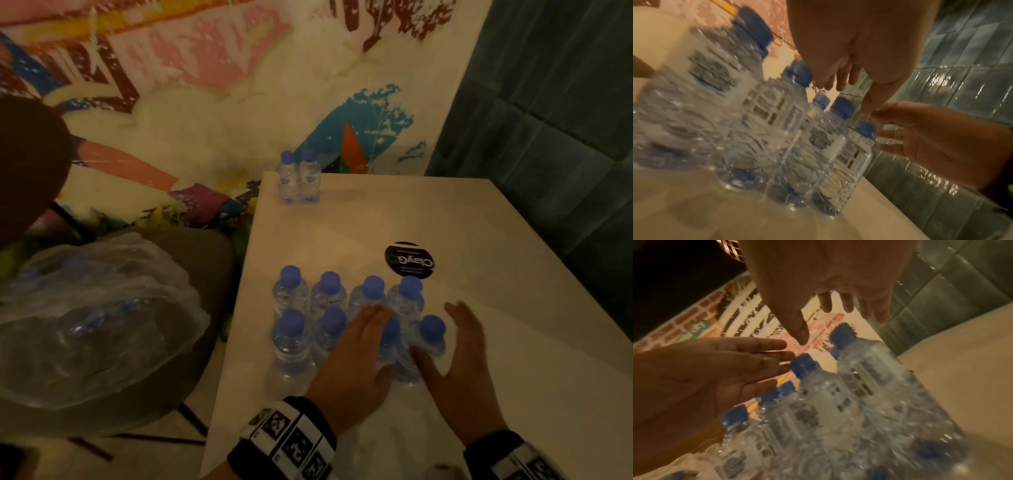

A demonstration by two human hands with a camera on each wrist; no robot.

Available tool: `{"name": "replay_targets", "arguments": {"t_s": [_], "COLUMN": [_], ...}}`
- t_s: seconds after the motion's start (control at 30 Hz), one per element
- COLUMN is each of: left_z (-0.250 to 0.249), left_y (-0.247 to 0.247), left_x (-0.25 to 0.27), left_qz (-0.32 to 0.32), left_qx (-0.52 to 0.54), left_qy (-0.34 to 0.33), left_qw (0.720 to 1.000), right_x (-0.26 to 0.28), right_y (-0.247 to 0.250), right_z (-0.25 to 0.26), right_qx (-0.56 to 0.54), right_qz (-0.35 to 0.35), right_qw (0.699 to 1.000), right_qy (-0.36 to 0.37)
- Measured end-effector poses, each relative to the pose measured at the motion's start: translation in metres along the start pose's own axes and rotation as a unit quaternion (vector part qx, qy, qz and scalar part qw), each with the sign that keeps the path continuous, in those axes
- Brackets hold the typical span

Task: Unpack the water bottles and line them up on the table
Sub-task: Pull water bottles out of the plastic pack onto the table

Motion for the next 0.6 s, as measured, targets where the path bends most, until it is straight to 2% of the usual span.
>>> {"name": "replay_targets", "arguments": {"t_s": [0.1, 0.2, 0.33, 0.43, 0.5, 0.57, 0.6], "left_z": [0.013, 0.047, 0.124, 0.177, 0.205, 0.235, 0.246], "left_y": [0.039, 0.087, 0.146, 0.19, 0.217, 0.244, 0.257], "left_x": [0.025, 0.063, 0.119, 0.154, 0.168, 0.177, 0.181], "left_qz": [-0.022, -0.071, -0.106, -0.143, -0.162, -0.203, -0.236], "left_qx": [0.01, -0.032, -0.052, -0.046, 0.005, 0.086, 0.118], "left_qy": [0.002, 0.027, 0.178, 0.264, 0.324, 0.397, 0.425], "left_qw": [1.0, 0.997, 0.977, 0.953, 0.932, 0.891, 0.866], "right_x": [-0.001, 0.005, 0.023, 0.037, 0.042, 0.045, 0.044], "right_y": [-0.009, -0.043, -0.126, -0.213, -0.265, -0.316, -0.338], "right_z": [0.053, 0.109, 0.159, 0.17, 0.185, 0.191, 0.192], "right_qx": [0.052, 0.068, -0.004, -0.052, -0.083, -0.079, -0.077], "right_qz": [0.007, 0.065, 0.193, 0.34, 0.417, 0.503, 0.523], "right_qw": [0.988, 0.959, 0.919, 0.894, 0.873, 0.848, 0.843], "right_qy": [0.145, 0.266, 0.343, 0.288, 0.241, 0.149, 0.104]}}
Point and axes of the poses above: each hand's wrist, its own x-axis away from the middle knuckle, its own y-axis out of the back of the hand, z = x × y, the point moved 8 cm from there along -x, towards the middle knuckle, and after that the axes turned 7 degrees about y, right-handed, at the moved point
